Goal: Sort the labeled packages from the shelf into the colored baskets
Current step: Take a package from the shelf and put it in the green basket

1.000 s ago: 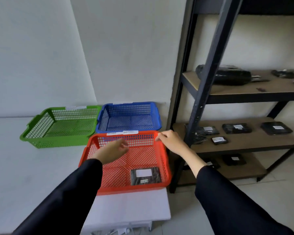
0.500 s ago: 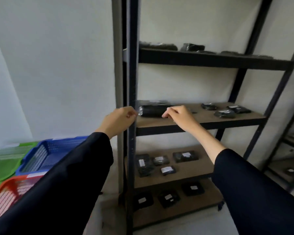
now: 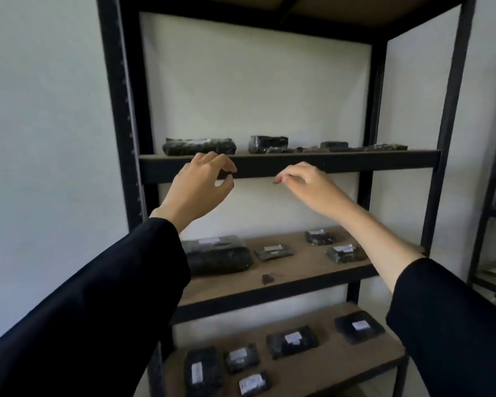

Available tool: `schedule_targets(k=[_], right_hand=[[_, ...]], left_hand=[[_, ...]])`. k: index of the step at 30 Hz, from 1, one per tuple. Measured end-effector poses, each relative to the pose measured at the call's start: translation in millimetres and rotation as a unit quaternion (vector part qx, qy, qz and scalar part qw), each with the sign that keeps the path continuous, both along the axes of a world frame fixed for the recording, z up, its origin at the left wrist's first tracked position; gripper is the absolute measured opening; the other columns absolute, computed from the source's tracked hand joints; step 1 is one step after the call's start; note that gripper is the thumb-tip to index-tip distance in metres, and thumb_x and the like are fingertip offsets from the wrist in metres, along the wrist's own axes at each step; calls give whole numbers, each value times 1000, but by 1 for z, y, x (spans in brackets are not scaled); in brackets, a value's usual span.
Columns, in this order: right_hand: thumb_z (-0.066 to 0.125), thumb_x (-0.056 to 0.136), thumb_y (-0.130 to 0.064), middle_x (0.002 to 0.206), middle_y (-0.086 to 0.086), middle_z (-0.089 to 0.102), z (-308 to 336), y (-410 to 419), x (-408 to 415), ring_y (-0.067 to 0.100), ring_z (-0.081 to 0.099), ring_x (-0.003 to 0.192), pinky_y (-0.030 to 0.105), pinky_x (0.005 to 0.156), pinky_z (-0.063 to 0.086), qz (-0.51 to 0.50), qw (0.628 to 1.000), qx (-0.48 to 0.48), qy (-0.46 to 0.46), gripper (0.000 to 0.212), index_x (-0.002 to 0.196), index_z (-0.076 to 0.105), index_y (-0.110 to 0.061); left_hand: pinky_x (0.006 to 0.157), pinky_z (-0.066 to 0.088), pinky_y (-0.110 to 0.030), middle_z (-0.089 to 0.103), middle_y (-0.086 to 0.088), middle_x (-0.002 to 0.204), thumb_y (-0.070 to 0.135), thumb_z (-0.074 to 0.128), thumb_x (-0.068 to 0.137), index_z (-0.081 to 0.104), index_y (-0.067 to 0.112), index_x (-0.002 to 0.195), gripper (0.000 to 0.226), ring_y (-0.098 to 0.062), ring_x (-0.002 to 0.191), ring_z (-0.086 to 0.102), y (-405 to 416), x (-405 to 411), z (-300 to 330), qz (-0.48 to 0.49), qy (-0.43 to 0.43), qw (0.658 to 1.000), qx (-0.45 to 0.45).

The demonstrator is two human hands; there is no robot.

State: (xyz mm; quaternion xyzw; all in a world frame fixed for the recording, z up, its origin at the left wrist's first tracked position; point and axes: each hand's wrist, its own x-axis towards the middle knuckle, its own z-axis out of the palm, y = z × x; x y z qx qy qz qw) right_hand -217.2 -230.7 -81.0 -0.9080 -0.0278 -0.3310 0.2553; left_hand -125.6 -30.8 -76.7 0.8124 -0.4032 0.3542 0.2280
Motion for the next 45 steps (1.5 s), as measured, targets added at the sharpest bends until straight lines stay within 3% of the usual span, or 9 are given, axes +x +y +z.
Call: schedule_targets(k=[12, 18, 21, 24, 27, 32, 35, 40, 45], right_hand=[[42, 93, -12, 121, 1, 57, 47, -114, 105, 9, 50, 107, 19, 85, 32, -32, 999, 5, -11, 27, 113, 61, -16], [40, 95, -16, 115, 6, 61, 66, -134, 142, 21, 56, 107, 28, 82, 43, -84, 996, 9, 2, 27, 114, 59, -10], [36, 97, -26, 99, 17, 62, 75, -132, 165, 33, 56, 102, 35, 81, 44, -125, 989, 0, 80, 33, 98, 59, -2], [24, 98, -45, 130, 18, 53, 79, -131, 190, 34, 43, 124, 38, 97, 37, -188, 963, -46, 187, 54, 125, 51, -6], [21, 96, -53, 151, 13, 29, 79, -129, 202, 34, 19, 140, 43, 109, 25, -216, 950, -72, 213, 64, 143, 33, -11], [34, 92, -55, 147, 18, 33, 77, -136, 205, 36, 25, 137, 43, 107, 29, -143, 973, -26, 181, 75, 144, 19, -4], [43, 92, -49, 127, 13, 47, 75, -139, 201, 32, 48, 116, 42, 93, 42, -60, 993, 20, 101, 61, 127, 23, -5], [61, 87, -34, 100, 1, 46, 73, -146, 197, 22, 49, 88, 35, 75, 40, 93, 993, 74, -11, 46, 109, 24, -18], [67, 84, -14, 113, 5, 55, 72, -153, 196, 18, 54, 87, 31, 75, 45, 207, 972, 106, -22, 45, 114, 36, -27]], left_hand=[[76, 34, -35, 62, -10, 112, 51, 33, 93, 61, 26, 101, 39, -34, 104, 56, -118, 84, 51, 133, 90, 984, 75], [90, 36, -39, 55, -14, 124, 65, 23, 89, 61, 21, 97, 59, -33, 114, 51, -144, 109, 65, 144, 205, 963, 103], [108, 26, -40, 39, -9, 146, 65, 18, 90, 47, 26, 133, 65, -28, 134, 35, -151, 112, 75, 115, 285, 941, 143], [111, 16, -31, 23, -1, 154, 53, 17, 97, 25, 25, 146, 57, -20, 142, 20, -158, 106, 82, 58, 350, 917, 182], [114, 11, -38, 16, -1, 156, 69, 17, 88, 21, 29, 147, 71, -22, 144, 14, -159, 116, 81, 93, 399, 895, 179], [115, 11, -41, 21, 2, 155, 75, 16, 82, 27, 35, 144, 75, -21, 143, 17, -161, 129, 74, 91, 370, 911, 157], [116, 13, -42, 22, 2, 155, 73, 20, 84, 29, 36, 143, 70, -22, 143, 19, -160, 133, 71, 100, 356, 916, 154], [115, 15, -45, 29, 9, 152, 61, 25, 92, 31, 49, 137, 47, -18, 140, 25, -159, 140, 69, 75, 330, 928, 156], [113, 13, -30, 27, 9, 152, 36, 25, 101, 30, 38, 141, 41, -14, 140, 23, -161, 127, 73, 28, 319, 933, 164]])
